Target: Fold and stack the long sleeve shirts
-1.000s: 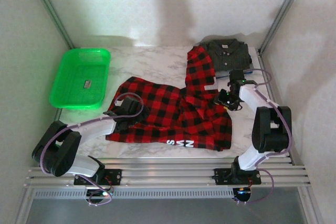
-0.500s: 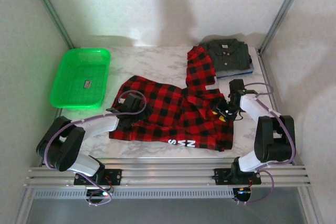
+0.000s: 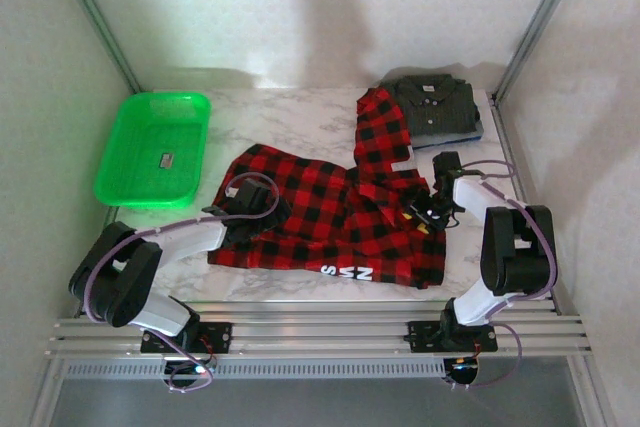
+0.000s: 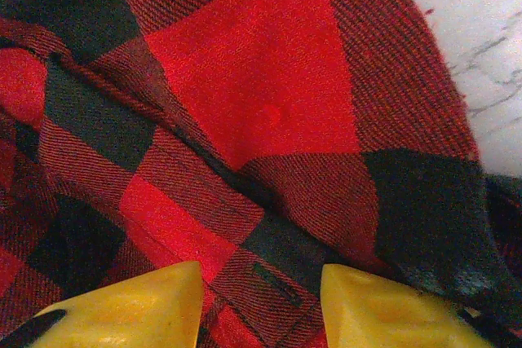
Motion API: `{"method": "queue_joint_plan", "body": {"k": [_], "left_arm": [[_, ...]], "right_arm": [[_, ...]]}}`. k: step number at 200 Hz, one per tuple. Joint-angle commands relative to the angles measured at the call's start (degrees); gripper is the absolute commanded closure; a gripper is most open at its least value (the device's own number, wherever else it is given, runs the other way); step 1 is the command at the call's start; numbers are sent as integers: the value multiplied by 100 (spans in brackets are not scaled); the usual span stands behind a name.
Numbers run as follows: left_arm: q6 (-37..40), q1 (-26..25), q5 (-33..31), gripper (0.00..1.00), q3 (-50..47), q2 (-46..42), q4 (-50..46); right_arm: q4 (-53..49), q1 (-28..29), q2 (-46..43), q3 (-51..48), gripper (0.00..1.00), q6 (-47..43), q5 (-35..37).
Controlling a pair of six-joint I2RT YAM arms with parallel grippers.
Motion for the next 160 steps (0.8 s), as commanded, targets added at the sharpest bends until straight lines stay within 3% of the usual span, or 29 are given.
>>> {"method": "queue_joint_plan", "body": {"k": [1, 46, 99, 133, 160], "left_arm": [[-14, -47, 73, 4, -142, -47, -93], [-11, -48, 56, 3, -151, -91, -125], [47, -48, 21, 4, -151, -108, -197], [57, -48, 12, 4, -185, -143, -210], [48, -48, 30, 4, -203, -116, -177]], "right_arm": [[-144, 33, 26, 77, 55, 26, 232], [-145, 19, -68, -29, 57, 39, 265], [127, 13, -9, 113, 90, 207, 375], [54, 11, -135, 356, 100, 167, 380], [68, 11, -89, 402, 100, 94, 322]]}}
